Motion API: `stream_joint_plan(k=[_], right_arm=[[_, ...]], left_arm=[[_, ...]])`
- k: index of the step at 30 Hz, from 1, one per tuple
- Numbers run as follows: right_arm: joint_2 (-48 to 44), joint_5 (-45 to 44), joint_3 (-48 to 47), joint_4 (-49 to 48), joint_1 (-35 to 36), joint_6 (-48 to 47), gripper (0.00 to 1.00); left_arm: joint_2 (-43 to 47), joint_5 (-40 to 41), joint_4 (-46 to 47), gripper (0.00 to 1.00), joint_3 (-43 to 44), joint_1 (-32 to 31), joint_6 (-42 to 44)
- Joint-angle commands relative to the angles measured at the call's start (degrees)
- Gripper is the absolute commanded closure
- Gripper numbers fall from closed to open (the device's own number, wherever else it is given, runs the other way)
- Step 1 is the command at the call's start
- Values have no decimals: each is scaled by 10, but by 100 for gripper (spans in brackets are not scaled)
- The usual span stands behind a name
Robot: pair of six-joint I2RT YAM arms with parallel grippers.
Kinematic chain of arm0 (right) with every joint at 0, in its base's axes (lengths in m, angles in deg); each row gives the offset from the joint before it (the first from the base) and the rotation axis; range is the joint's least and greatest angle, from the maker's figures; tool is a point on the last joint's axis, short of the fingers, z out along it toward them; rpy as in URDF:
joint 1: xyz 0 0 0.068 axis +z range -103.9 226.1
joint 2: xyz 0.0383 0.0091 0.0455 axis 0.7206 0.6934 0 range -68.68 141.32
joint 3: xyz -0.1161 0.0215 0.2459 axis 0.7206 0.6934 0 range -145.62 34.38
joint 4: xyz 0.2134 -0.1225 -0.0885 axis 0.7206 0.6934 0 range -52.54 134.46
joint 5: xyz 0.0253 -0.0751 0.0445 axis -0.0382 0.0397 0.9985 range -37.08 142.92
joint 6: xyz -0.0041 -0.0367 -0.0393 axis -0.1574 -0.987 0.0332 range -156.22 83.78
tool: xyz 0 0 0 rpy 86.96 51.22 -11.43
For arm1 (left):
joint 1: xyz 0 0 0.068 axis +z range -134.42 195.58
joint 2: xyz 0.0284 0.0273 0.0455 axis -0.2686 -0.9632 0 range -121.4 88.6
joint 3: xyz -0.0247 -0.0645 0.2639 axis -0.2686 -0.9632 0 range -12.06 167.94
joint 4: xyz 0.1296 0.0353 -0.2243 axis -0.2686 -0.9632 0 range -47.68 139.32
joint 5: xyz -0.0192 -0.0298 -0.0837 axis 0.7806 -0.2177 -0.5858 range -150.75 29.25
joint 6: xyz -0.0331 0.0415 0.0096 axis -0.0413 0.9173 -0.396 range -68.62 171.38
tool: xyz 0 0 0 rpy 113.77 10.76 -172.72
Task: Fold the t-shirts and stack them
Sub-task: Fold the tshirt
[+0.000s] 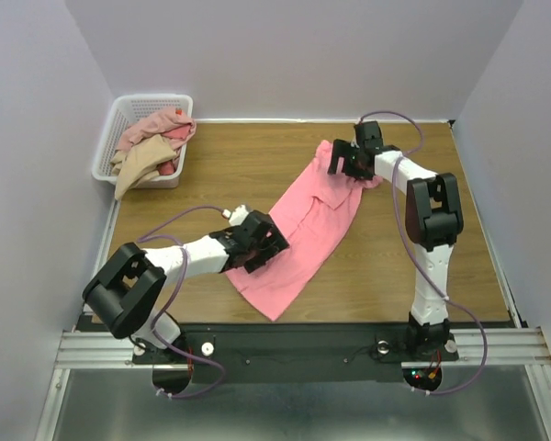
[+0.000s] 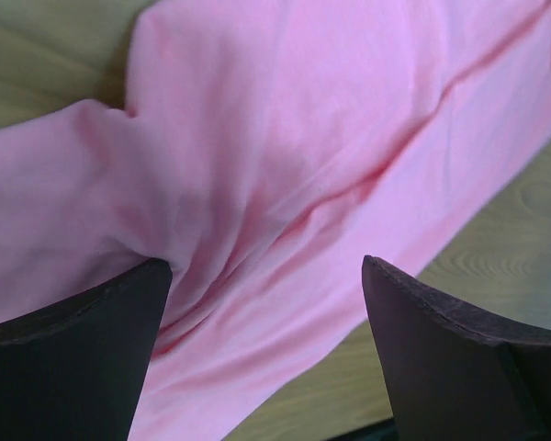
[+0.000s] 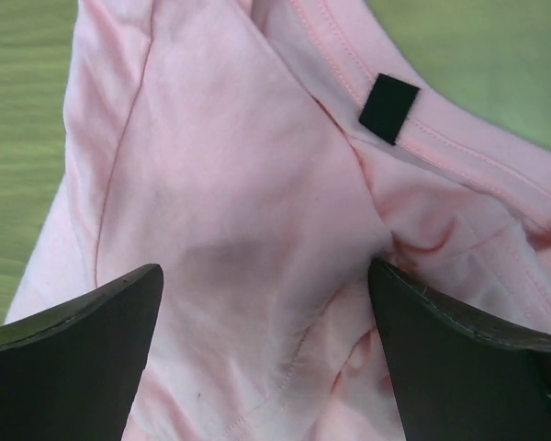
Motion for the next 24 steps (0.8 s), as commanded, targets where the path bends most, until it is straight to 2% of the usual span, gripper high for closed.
stream_joint_plan(k=[1,5,8,11,15,19,24], right_arm=[[105,169,-48,10,-1,-107,0],[170,244,-147,11,-1,-135,0],[225,295,-209,11,0,-121,0],[271,323,-263,11,6,-95,0],[296,304,-295,11,15,-81,0],[279,290,-302,12,14,-72,0],[162,268,-247,11,15,-72,0]], left_arm=[[-29,-27,-49,2,-8,-50,-118],[-43,-19,-48,2,17,-98,-161],[-63,-18,-47,2,48,-120,-182],[-83,-19,-43,2,75,-144,-187],[-92,-11,-51,2,99,-153,-178],[-72,18,-79,2,113,-156,-164],[-4,98,-145,2,147,-167,-142]])
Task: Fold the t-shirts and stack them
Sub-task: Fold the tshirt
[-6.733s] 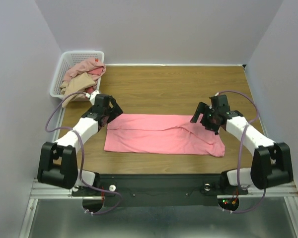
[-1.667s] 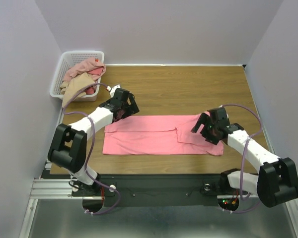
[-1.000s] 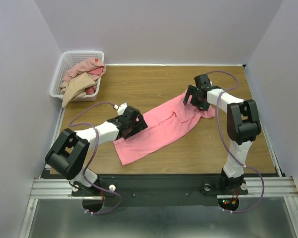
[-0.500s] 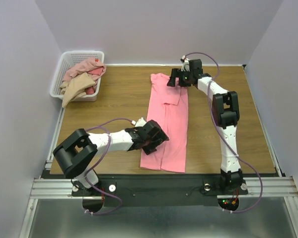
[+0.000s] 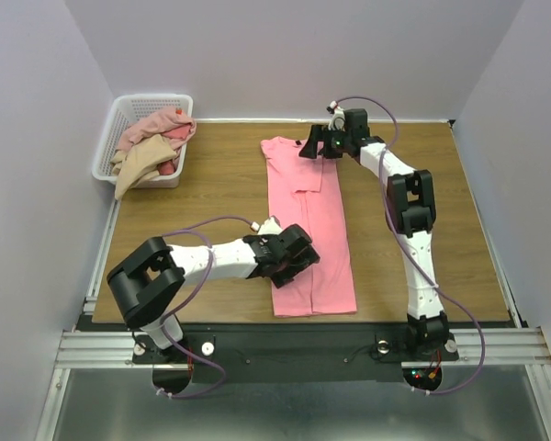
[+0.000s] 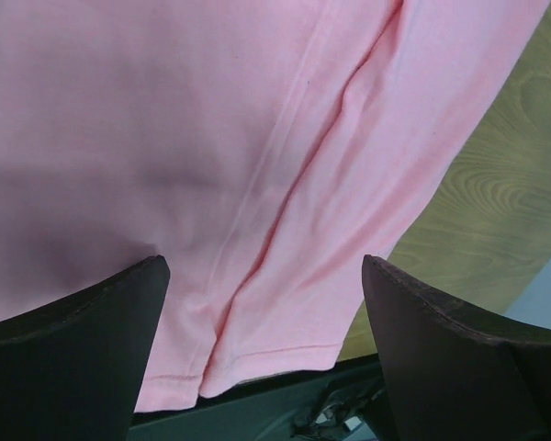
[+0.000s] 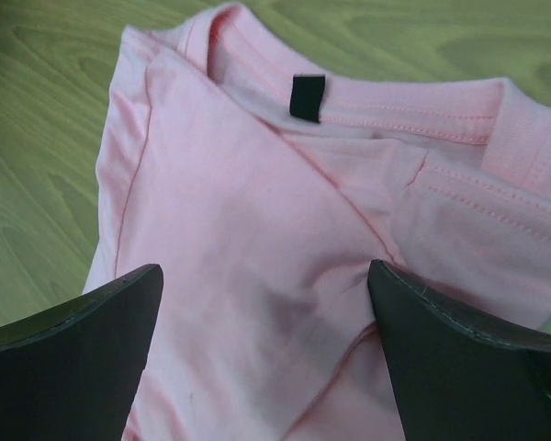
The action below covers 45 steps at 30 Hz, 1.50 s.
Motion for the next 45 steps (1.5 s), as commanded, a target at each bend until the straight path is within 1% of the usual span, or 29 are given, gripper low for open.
stream_joint_plan(k=[1,4,5,6,8,9,10,12,13,15,17,18,20,21,24,27,29,32,33,35,36,39,40,42,45], right_arm=[[-77,-39,56,86,11,13,0],[-154,-45,86,87,11,20,0],[-178,-43,99,86,11,21,0],[-221,-47,136,86,11,25,0],[-276,-70,189,86,11,30,0],[-303,-80,220,85,12,31,0],[-367,-96,295,85,12,39,0],[-433,-155,371,86,14,57,0],[-494,-175,453,85,15,67,0],[-564,-207,538,88,17,87,0],[-629,-210,612,93,19,135,0],[-691,-197,691,98,23,164,0],[-757,-177,761,100,35,184,0],[-809,-169,808,111,47,200,0],[-861,-139,863,155,75,222,0],[-878,-138,888,186,106,239,0],[-893,-133,909,190,114,249,0],[-905,-110,930,195,124,264,1],[-905,-96,935,197,129,265,1],[-894,-93,958,198,133,265,1],[-888,-92,966,205,133,266,1],[-872,-72,991,208,136,266,2],[-871,-73,995,209,137,270,2],[-873,-75,998,219,137,270,2],[-878,-70,996,232,137,271,2]], left_arm=[[85,89,-88,2,42,-17,29],[136,118,-111,1,45,-37,49],[159,123,-116,2,33,-41,47],[170,129,-125,2,23,-46,42],[207,119,-130,2,-3,-49,40],[219,111,-130,1,-34,-52,38],[229,95,-130,2,-50,-61,35],[253,83,-130,2,-93,-76,22],[259,74,-128,1,-107,-98,14],[270,63,-125,2,-140,-113,3],[272,49,-123,2,-152,-128,-4],[272,34,-123,2,-162,-141,-6],[274,23,-126,2,-172,-155,-14],[275,20,-128,2,-183,-166,-21],[280,15,-130,2,-205,-174,-42],[284,29,-135,2,-218,-175,-59],[285,39,-124,2,-224,-175,-63],[282,46,-106,7,-234,-165,-65],[280,46,-102,13,-237,-161,-62],[279,47,-80,19,-243,-141,-52],[275,41,-72,26,-245,-135,-34],[258,34,-49,36,-240,-113,-12],[251,31,-50,44,-230,-110,7],[230,27,-55,49,-218,-109,18],[205,13,-48,64,-205,-109,37]])
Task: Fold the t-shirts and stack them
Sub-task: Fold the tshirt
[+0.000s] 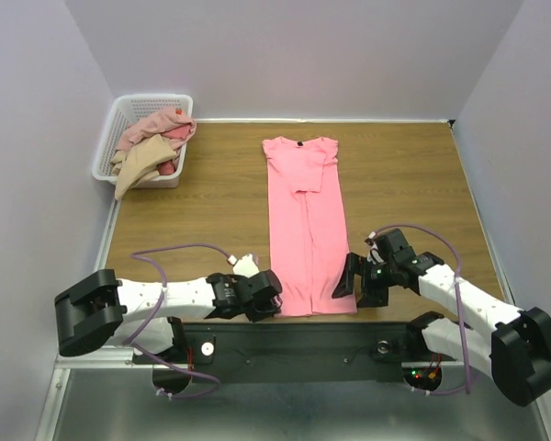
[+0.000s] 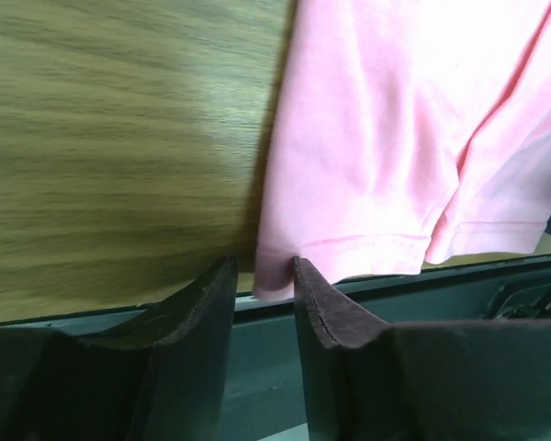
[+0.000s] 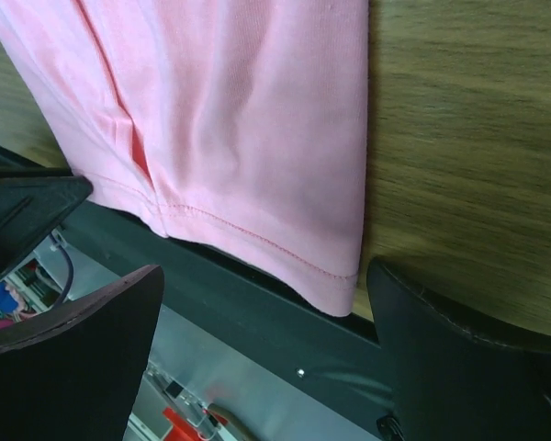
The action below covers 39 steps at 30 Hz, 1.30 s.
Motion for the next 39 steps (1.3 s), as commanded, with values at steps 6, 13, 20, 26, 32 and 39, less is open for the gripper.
stream_joint_plan(k=[6,13,20,26,32,39], right_arm=[[-3,-11,-2,77,5,-2,3],[11,-47,1,103,5,-14,9],[42,-41,-5,58,5,-6,35],[68,-1,18,49,6,-14,55],[46,-17,12,48,6,-7,87],[12,-2,0,63,6,15,99]], left_arm=[[-31,-32,11,91,10,1,35],[23,-28,28,99,-33,1,6],[32,-9,29,100,-26,2,-5],[30,-21,57,100,-38,2,-14],[39,-28,67,100,-52,2,-22],[65,-38,37,100,-55,1,-19]])
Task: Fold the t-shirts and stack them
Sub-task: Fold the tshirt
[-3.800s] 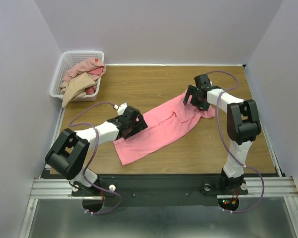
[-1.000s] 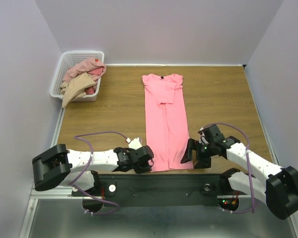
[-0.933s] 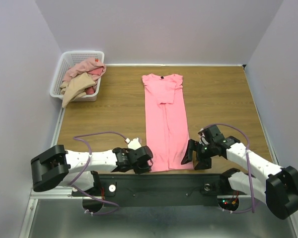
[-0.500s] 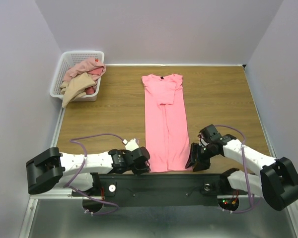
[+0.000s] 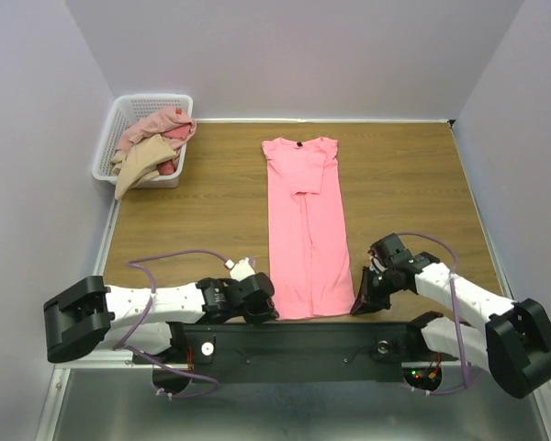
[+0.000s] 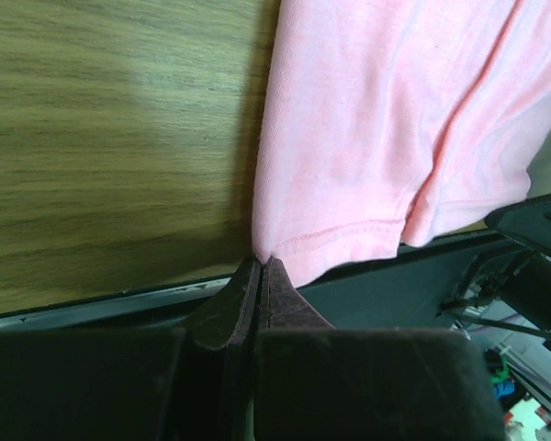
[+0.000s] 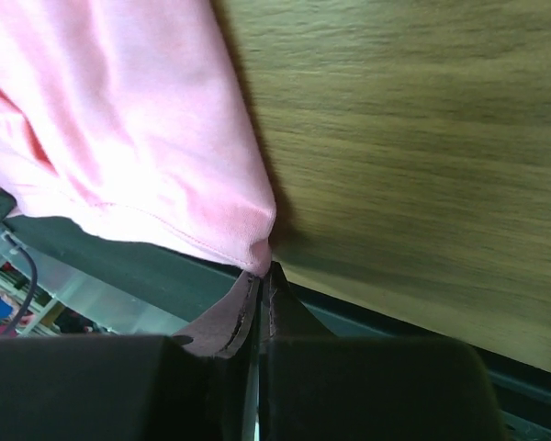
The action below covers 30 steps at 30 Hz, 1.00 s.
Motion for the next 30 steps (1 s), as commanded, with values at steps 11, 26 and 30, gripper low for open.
stream_joint_plan(k=[11,26,30], right_arm=[[-37,-42,-84,86,5,-15,100],[84,-207,-267,-67,5,3,99],[134,-253,-332,-95,5,-6,100]], left_arm=[[77,10,-58,100,17,1,20],[-3,30,-9,100,166,185,206],[-50,30,-2,100,224,237,255]])
